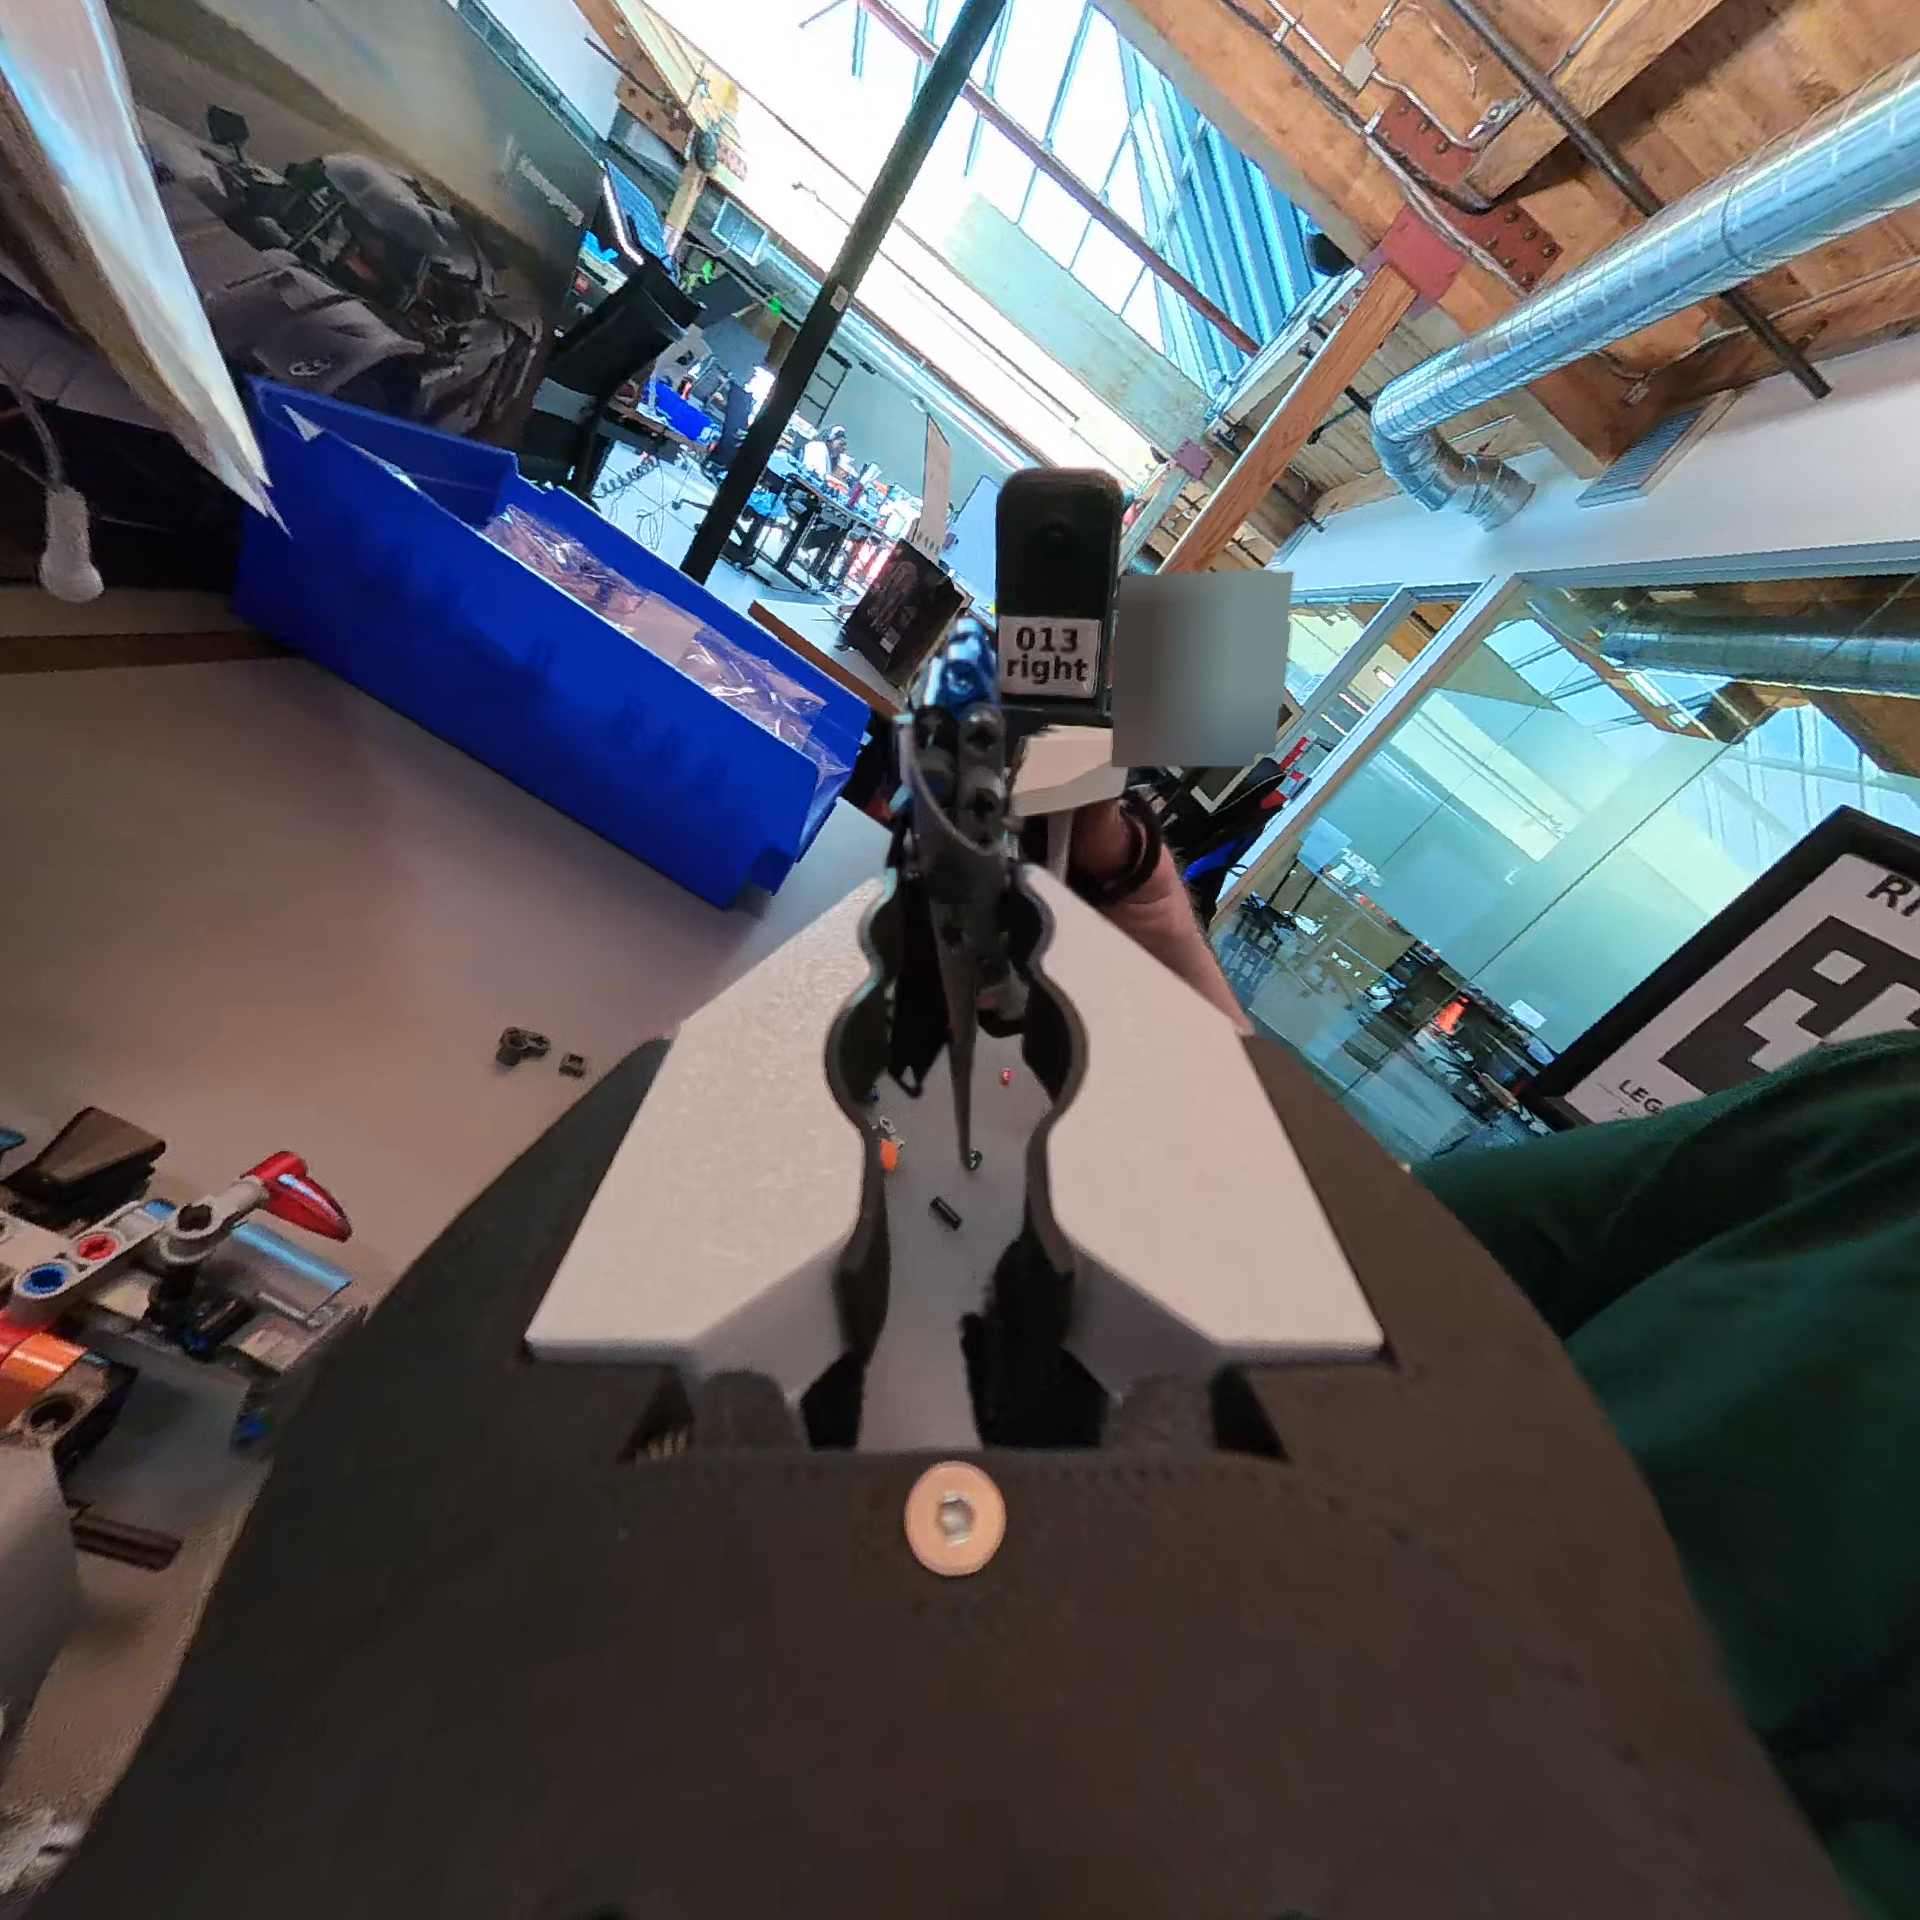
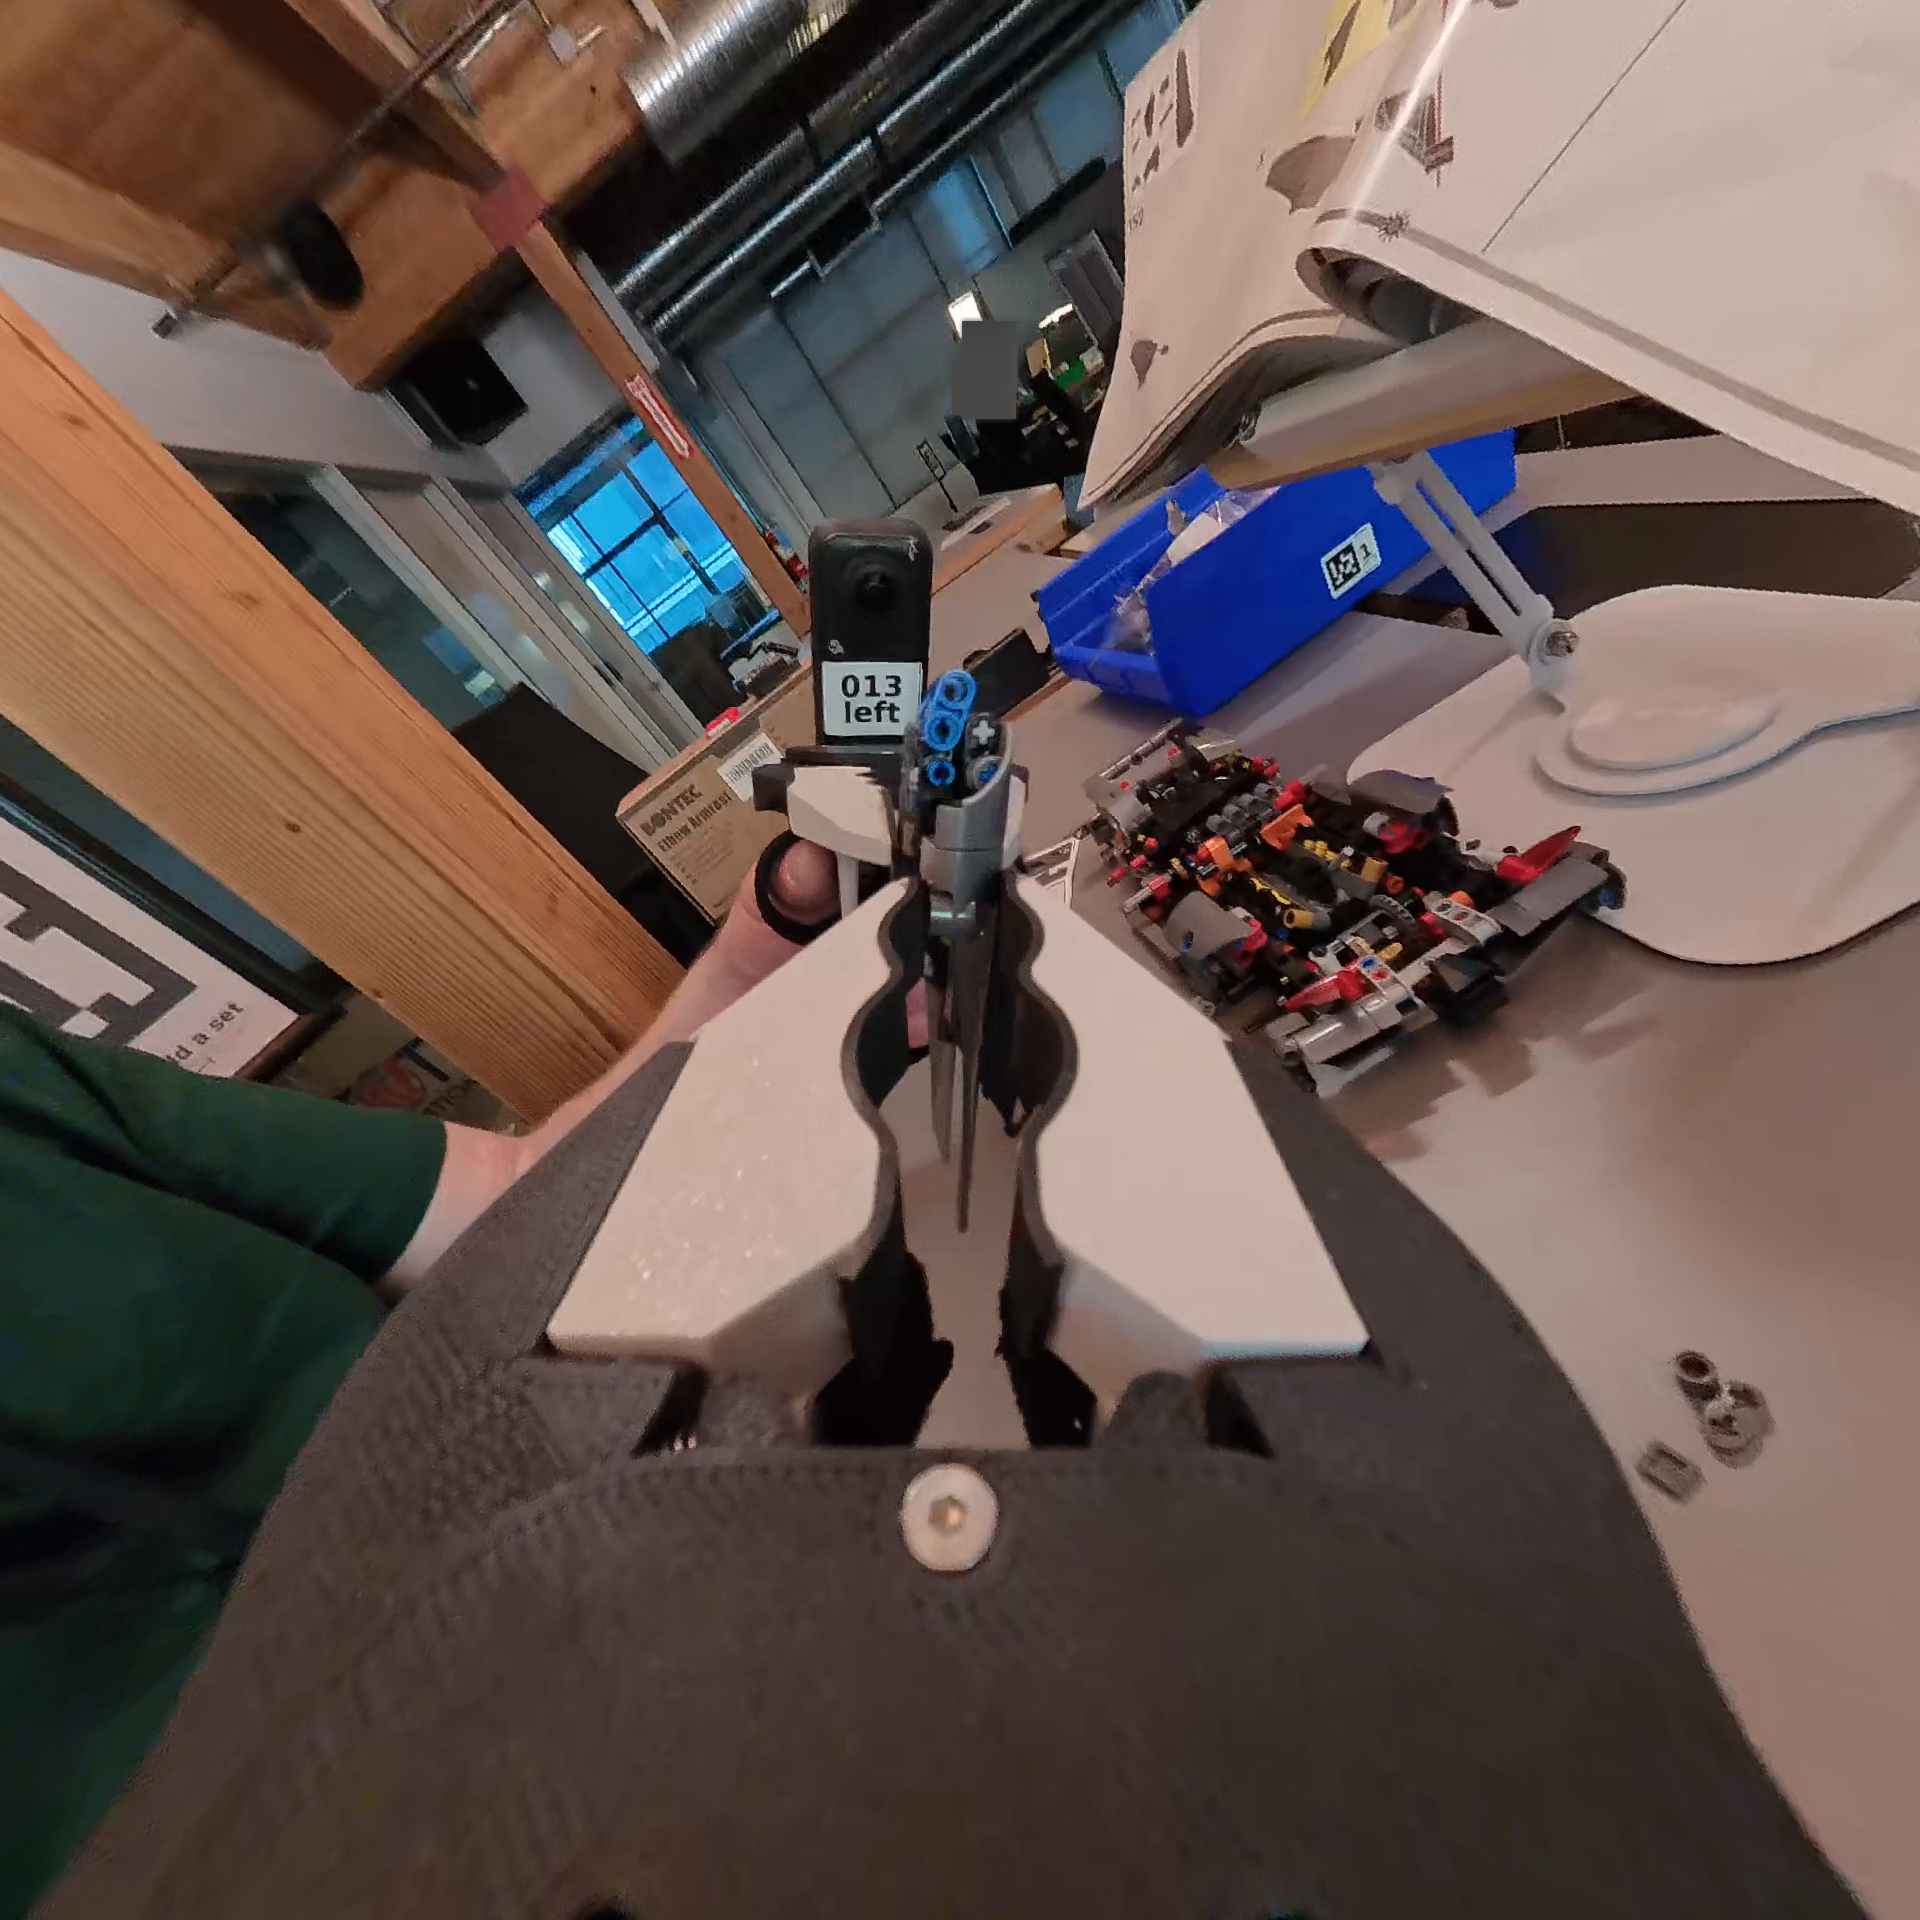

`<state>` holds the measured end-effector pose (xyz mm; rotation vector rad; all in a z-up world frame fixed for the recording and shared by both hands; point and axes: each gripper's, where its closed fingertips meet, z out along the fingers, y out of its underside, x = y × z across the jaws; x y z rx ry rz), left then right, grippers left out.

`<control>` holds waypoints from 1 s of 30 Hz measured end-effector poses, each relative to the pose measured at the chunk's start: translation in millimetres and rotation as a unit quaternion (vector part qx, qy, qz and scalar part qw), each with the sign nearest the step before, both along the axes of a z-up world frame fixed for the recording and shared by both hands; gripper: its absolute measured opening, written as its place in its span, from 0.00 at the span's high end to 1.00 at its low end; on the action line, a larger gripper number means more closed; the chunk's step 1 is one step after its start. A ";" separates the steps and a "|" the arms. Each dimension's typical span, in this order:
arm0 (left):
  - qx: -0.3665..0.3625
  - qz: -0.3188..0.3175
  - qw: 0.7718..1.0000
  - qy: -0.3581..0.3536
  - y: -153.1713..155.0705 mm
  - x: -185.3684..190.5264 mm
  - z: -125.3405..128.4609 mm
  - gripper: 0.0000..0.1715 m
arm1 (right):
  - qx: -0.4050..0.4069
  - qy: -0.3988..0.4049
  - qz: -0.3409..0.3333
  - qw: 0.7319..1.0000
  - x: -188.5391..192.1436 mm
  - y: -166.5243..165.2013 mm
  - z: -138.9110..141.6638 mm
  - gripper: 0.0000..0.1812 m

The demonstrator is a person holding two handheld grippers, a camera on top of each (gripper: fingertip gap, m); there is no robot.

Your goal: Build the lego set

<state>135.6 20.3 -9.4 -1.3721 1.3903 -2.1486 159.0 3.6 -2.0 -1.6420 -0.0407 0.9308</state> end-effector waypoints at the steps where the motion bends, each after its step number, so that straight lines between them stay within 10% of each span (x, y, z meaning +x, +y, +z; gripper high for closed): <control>1: -0.004 0.004 1.000 -0.004 1.9 -1.0 2.7 0.86 | -0.002 0.002 -0.007 1.000 -0.3 -2.8 -0.1 0.94; 11: 0.121 -0.041 0.990 0.056 -23.7 -13.2 -27.6 0.82 | -0.083 -0.017 -0.051 0.995 -24.0 -50.3 -49.1 0.94; 21: 0.166 -0.061 0.979 0.104 -27.5 -23.5 -66.3 0.83 | -0.274 -0.152 0.190 0.931 -70.5 -61.2 -114.8 0.94; 30: 0.174 -0.037 0.978 0.110 -13.0 -18.2 -73.3 0.83 | -0.290 -0.172 0.203 0.919 -65.2 -32.6 -130.6 0.80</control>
